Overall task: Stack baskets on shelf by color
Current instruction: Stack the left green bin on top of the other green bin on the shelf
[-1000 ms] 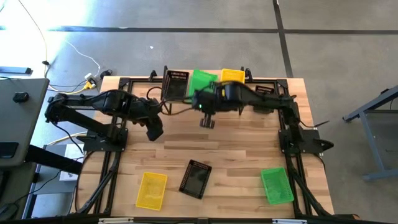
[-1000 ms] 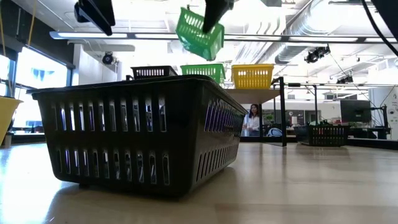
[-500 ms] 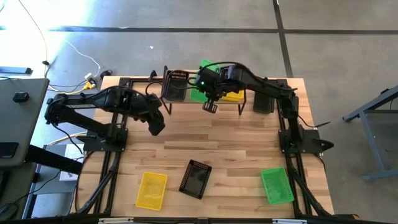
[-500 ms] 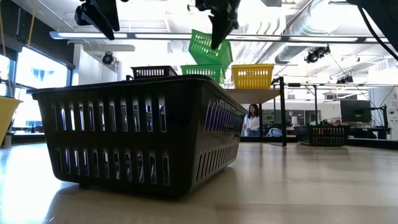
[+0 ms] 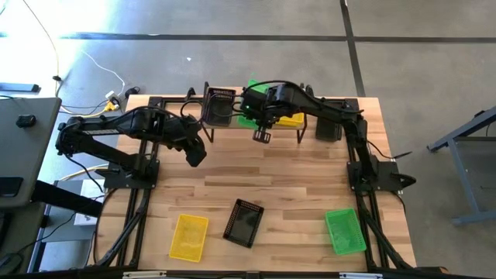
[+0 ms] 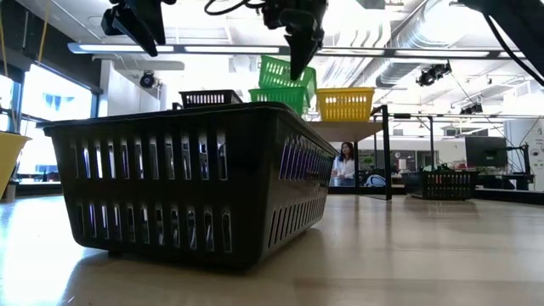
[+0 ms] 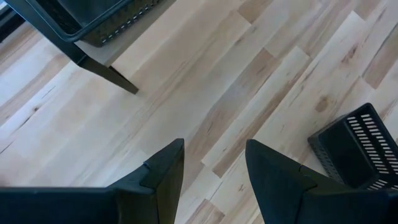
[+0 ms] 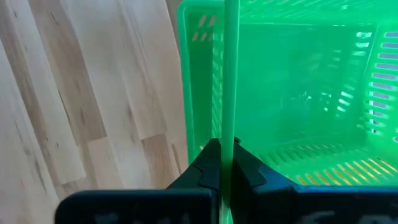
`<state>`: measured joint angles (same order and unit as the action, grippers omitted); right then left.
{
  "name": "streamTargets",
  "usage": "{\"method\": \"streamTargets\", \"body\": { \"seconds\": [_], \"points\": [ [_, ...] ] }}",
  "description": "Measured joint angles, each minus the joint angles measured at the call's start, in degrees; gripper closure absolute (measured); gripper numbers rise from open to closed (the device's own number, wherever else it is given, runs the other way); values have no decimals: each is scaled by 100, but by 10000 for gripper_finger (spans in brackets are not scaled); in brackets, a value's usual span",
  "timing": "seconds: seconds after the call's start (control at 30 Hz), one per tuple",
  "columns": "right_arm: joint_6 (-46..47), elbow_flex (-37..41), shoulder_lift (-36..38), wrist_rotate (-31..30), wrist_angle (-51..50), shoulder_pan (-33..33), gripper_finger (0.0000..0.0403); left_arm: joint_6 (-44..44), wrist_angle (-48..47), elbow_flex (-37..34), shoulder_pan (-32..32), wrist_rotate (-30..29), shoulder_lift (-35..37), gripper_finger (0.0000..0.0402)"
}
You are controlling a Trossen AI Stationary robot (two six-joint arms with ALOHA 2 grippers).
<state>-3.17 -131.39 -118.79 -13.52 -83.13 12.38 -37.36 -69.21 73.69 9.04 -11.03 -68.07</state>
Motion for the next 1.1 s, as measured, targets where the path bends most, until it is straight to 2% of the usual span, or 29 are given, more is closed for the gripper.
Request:
{"method": "streamTargets", "body": {
  "seconds": [0.6, 1.1],
  "points": [
    [-1087, 7, -80, 7, -151, 125, 403, 1, 0, 0, 0, -24, 0, 241],
    [-910, 7, -80, -144, -149, 125, 402, 2, 0, 0, 0, -9, 0, 241]
  ]
}}
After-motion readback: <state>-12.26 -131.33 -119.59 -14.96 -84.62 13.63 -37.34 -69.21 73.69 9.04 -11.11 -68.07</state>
